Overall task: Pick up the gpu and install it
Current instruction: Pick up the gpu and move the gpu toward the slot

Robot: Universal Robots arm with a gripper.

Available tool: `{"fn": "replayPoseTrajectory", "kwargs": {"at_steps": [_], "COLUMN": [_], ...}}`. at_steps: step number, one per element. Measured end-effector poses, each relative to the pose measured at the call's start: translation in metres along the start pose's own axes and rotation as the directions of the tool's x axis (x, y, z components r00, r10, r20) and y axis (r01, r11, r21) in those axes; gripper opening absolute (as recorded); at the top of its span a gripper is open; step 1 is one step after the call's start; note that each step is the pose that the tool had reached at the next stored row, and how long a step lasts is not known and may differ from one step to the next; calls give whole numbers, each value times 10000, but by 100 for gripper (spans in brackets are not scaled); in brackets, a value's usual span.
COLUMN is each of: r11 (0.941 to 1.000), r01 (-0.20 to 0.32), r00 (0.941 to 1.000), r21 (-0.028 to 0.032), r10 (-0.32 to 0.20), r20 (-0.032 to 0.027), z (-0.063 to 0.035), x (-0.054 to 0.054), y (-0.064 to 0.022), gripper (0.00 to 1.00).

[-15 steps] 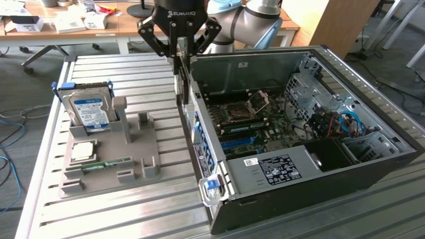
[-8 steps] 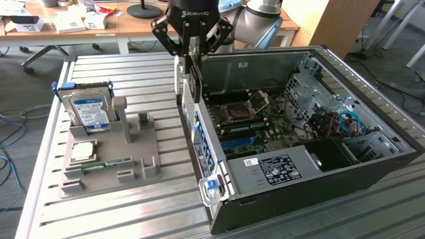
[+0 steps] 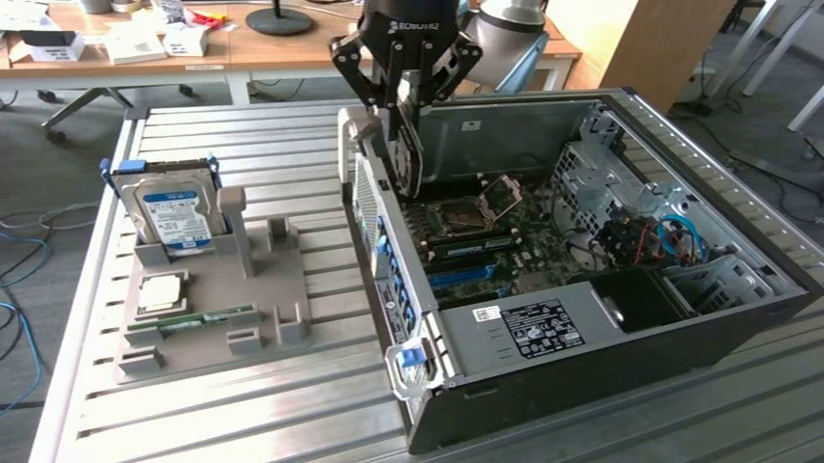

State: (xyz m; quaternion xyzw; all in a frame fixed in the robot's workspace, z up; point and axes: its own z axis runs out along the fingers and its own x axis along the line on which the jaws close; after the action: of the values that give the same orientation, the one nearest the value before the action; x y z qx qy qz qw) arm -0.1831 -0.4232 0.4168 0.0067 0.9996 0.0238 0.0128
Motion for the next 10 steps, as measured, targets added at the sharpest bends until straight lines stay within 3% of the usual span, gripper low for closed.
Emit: {"fn": "replayPoseTrajectory", "kwargs": {"at_steps": [10], "r11": [10000], "r01": [-2], "r00": [10000], "r21": [-9], "r10": [2], "r20": [-1], "z": [11], "x": [-449], "y": [6], "gripper": [27]}}
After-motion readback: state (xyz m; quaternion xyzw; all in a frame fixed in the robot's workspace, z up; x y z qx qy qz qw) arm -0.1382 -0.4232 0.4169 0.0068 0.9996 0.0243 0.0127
